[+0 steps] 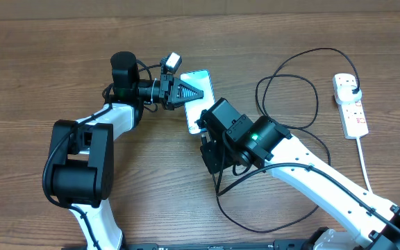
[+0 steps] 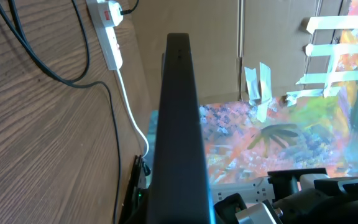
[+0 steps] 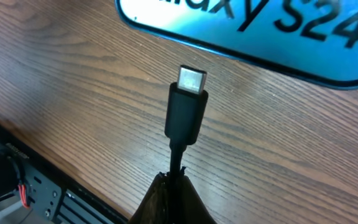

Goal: Plug charger to phone and switch on socket
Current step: 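Carry the cable plug with the right gripper to the phone's bottom port, then push the USB-C plug upward into the phone's port with the right gripper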

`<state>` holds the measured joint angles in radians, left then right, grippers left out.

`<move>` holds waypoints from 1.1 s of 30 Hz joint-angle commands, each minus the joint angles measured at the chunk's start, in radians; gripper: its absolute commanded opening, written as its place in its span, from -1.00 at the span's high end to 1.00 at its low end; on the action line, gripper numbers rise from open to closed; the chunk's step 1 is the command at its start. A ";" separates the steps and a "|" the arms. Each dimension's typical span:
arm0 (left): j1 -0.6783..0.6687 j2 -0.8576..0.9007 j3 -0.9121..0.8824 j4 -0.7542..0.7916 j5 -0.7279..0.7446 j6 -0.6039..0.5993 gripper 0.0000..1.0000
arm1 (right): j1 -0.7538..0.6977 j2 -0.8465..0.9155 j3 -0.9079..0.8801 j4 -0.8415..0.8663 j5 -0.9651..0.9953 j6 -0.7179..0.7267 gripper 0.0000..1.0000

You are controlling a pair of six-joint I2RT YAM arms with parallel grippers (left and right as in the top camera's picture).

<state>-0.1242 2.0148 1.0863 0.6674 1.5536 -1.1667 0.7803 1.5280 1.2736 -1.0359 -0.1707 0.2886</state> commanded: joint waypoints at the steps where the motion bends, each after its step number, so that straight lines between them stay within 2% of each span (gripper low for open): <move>1: -0.001 -0.003 0.026 0.007 0.029 0.026 0.92 | 0.004 0.004 0.004 0.006 0.029 0.004 0.92; 8: -0.001 -0.003 0.026 0.006 0.029 0.023 0.92 | 0.004 0.004 0.004 0.003 0.028 0.006 0.92; 11: -0.001 -0.003 0.026 0.006 0.029 -0.023 0.92 | 0.004 0.004 0.004 -0.005 0.028 0.023 0.92; 22: -0.002 -0.003 0.026 0.006 0.029 -0.066 0.92 | 0.004 0.004 0.004 -0.001 0.028 0.023 0.92; 33: -0.017 -0.003 0.026 0.008 0.029 -0.053 0.92 | 0.004 0.004 0.004 0.004 0.028 0.023 0.92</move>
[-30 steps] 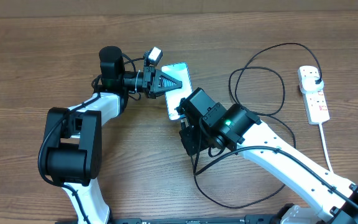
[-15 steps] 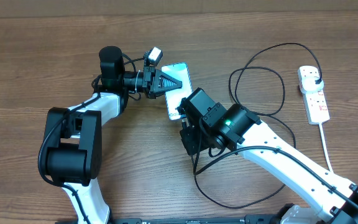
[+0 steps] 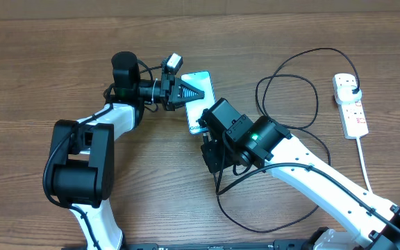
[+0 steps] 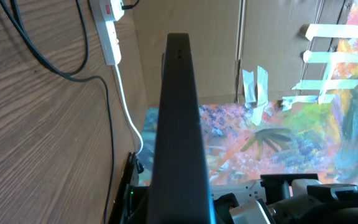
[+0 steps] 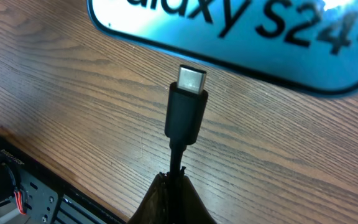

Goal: Plug charger to phone and switch on socket
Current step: 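Push the USB-C plug upward into the phone's port with the right gripper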

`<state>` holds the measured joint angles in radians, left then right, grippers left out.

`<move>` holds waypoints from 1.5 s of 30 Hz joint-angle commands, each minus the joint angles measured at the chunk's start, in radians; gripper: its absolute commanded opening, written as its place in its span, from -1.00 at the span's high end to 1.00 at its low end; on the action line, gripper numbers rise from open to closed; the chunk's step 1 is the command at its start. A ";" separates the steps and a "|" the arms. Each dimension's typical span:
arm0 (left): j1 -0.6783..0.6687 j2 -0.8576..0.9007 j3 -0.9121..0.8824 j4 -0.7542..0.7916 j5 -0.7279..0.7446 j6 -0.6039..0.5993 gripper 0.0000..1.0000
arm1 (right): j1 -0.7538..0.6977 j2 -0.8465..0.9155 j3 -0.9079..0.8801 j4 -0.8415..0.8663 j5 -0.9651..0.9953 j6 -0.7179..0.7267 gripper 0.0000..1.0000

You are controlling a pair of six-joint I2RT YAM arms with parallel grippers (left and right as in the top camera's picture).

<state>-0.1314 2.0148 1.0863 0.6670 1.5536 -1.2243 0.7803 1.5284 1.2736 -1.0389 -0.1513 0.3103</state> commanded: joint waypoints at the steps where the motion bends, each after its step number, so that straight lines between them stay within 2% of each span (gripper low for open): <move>1: -0.010 -0.003 0.026 0.008 0.029 0.018 0.92 | 0.004 0.004 0.004 0.007 0.009 0.001 0.92; 12: -0.010 -0.003 0.026 0.008 0.029 0.126 0.92 | 0.004 0.004 0.004 -0.053 -0.009 0.013 0.92; 28: -0.010 -0.003 0.026 0.008 0.029 0.149 0.92 | 0.004 0.043 0.003 -0.039 -0.024 0.001 0.92; 34: -0.010 -0.003 0.026 0.007 0.029 0.201 0.92 | 0.003 0.043 0.003 -0.028 -0.020 0.000 0.92; 45: -0.010 -0.003 0.025 0.007 0.029 0.201 0.92 | -0.026 0.043 0.003 -0.020 0.027 0.000 0.92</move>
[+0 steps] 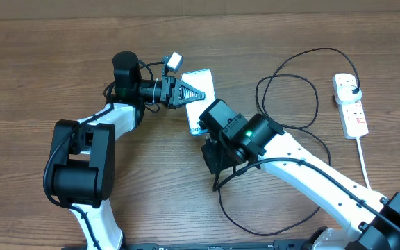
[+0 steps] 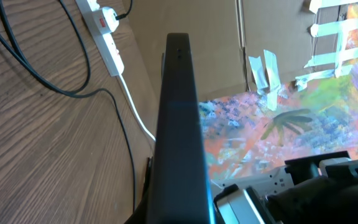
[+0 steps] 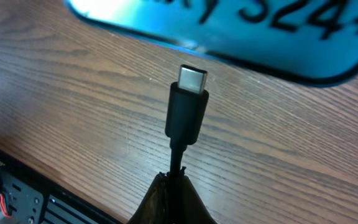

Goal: Plug charger to phone and switch on socket
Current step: 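Push the USB-C plug upward into the phone's port with the right gripper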

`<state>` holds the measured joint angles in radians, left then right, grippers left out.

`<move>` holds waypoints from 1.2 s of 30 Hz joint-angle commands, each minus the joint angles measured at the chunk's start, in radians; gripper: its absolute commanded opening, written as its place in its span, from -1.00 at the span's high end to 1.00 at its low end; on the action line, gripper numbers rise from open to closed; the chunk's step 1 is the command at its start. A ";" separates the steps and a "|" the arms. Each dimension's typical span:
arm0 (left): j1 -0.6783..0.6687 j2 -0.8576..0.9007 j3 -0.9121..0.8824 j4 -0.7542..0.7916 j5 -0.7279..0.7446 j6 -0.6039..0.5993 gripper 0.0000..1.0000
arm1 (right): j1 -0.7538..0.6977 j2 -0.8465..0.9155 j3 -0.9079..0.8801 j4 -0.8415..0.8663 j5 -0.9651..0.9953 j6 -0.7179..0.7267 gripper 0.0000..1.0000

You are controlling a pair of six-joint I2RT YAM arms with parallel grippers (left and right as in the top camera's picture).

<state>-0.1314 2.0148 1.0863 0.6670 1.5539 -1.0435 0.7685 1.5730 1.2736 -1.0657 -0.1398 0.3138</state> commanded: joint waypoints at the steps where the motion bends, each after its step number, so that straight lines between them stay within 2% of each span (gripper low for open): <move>1: -0.010 -0.003 0.025 0.007 0.029 0.020 0.92 | -0.016 -0.002 0.003 0.007 0.011 -0.003 0.92; 18: -0.010 -0.003 0.022 0.007 0.029 0.019 0.92 | -0.016 -0.002 0.003 0.022 -0.049 -0.003 0.92; 36: -0.021 -0.003 0.021 0.007 0.029 0.027 0.92 | -0.016 -0.002 0.003 0.044 -0.019 -0.003 0.92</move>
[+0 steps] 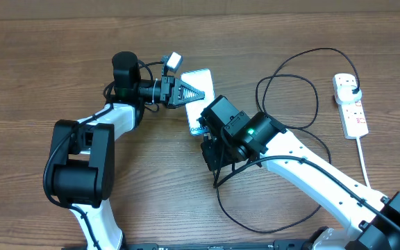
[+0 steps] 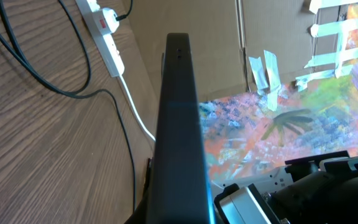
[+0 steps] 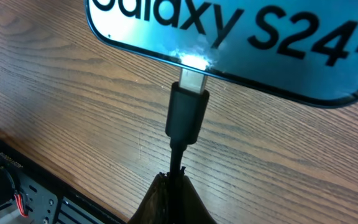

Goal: Plug charger to phone and switch on socket
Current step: 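Push the USB-C plug upward into the phone's port with the right gripper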

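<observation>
The phone (image 1: 199, 94) is tilted up on its long edge, my left gripper (image 1: 194, 94) shut on it; in the left wrist view it shows as a dark slab (image 2: 179, 124) edge-on. My right gripper (image 3: 176, 186) is shut on the black charger cable just behind the USB-C plug (image 3: 187, 112). The plug's metal tip meets the phone's bottom edge (image 3: 241, 43), below the "Galaxy S24+" lettering. The white power strip (image 1: 350, 105) lies at the far right with a black plug in it. Its switch cannot be read.
The black charger cable (image 1: 283, 94) loops across the table between my right arm and the power strip, with another loop (image 1: 255, 222) near the front edge. The strip's white lead (image 1: 364, 163) runs toward the front right. The table top is brown wood.
My right gripper moved the USB-C plug forward: its tip stood a little short of the phone's bottom edge, and now it touches that edge. The left gripper holds the phone as before.
Throughout, my left gripper held the phone on edge and my right gripper held the plug pointing at the phone's bottom edge. The gap shifted slightly from moment to moment. Now the plug's tip is at the edge.
</observation>
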`<state>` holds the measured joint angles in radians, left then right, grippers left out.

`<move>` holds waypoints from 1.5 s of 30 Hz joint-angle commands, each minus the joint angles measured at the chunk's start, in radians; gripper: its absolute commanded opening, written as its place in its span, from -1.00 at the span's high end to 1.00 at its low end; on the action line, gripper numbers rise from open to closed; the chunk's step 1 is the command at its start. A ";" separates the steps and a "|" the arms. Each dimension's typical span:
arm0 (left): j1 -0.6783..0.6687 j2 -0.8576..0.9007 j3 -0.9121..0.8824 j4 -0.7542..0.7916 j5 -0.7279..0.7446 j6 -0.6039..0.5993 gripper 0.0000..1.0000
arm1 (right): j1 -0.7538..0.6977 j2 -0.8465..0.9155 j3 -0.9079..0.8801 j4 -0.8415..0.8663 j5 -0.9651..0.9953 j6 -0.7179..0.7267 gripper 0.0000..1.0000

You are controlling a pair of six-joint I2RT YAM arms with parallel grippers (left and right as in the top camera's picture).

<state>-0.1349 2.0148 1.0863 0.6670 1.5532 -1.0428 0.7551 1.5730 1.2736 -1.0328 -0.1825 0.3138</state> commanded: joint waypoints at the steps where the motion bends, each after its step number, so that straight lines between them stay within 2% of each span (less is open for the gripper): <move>1: -0.017 -0.003 0.021 0.007 0.029 0.027 0.92 | -0.003 -0.002 0.003 0.011 0.029 -0.003 0.92; 26: -0.017 -0.003 0.021 0.007 0.029 0.027 0.92 | -0.003 -0.002 0.003 -0.021 0.084 -0.002 0.92; 45: -0.017 -0.003 0.021 0.007 0.029 0.027 0.92 | -0.003 -0.002 0.003 0.003 -0.002 -0.003 0.92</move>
<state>-0.1444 2.0148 1.0866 0.6674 1.5536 -1.0393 0.7551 1.5738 1.2732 -1.0363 -0.1555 0.3138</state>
